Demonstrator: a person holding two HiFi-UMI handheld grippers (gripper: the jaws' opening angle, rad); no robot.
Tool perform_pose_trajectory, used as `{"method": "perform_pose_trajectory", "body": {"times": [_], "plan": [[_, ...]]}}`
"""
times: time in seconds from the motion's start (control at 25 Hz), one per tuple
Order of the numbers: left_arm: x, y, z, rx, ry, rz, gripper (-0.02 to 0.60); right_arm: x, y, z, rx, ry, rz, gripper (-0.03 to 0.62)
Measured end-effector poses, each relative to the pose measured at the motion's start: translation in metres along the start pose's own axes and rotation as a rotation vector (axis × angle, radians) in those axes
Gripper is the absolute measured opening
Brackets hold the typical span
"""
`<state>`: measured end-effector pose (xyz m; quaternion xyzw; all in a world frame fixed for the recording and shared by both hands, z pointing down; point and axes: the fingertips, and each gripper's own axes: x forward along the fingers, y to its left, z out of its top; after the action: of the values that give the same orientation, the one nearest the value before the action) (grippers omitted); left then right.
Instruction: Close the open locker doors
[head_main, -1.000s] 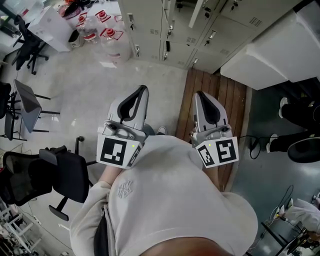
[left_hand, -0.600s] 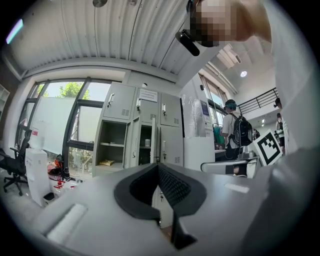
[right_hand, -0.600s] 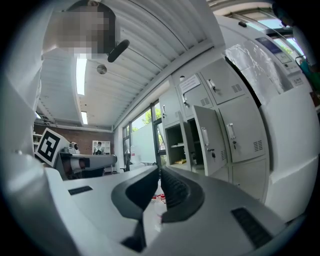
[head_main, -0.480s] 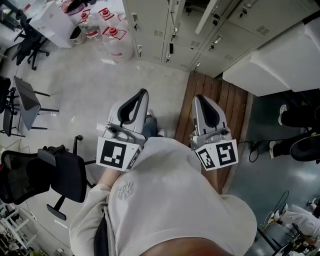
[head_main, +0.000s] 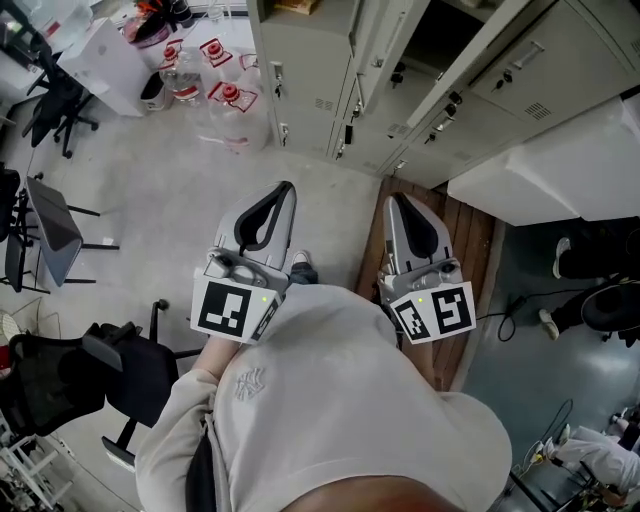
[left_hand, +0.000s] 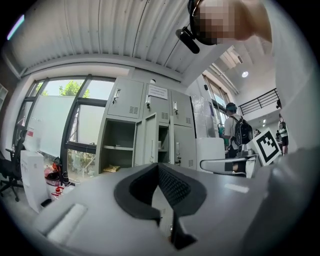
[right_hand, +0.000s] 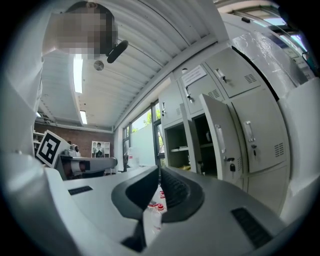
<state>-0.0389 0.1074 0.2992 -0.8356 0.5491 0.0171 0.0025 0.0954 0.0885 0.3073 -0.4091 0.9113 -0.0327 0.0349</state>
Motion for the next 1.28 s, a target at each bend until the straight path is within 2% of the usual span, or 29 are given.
{"method": "perform_pose_trajectory", "body": {"times": [0.2,0.4,0.64,0.8,1.0,1.28], "plan": [[0.026,0.033,0.001,-0.003,0.008,-0.011,0.002,0.04,-0.014,0.008,-0.007,-0.029,-0.025,0.017],[0.047,0.045,-0.013,-0.024,0.032,-0.016,0.002,0.065,-0.037,0.01,-0.033,-0.033,-0.031,0.017],[0.074,0.066,-0.022,-0.043,0.047,0.029,0.002,0.094,-0.073,0.017,-0.043,-0.06,-0.039,0.017],[0.105,0.074,-0.019,-0.039,0.032,0.052,0.002,0.116,-0.1,0.024,-0.057,-0.071,-0.022,0.017],[0.141,0.077,-0.009,-0.036,-0.001,0.074,0.002,0.143,-0.123,0.041,-0.128,-0.075,0.016,0.017],[0.165,0.082,-0.013,-0.036,-0.011,0.115,0.002,0.164,-0.137,0.049,-0.127,-0.093,0.073,0.017]]}}
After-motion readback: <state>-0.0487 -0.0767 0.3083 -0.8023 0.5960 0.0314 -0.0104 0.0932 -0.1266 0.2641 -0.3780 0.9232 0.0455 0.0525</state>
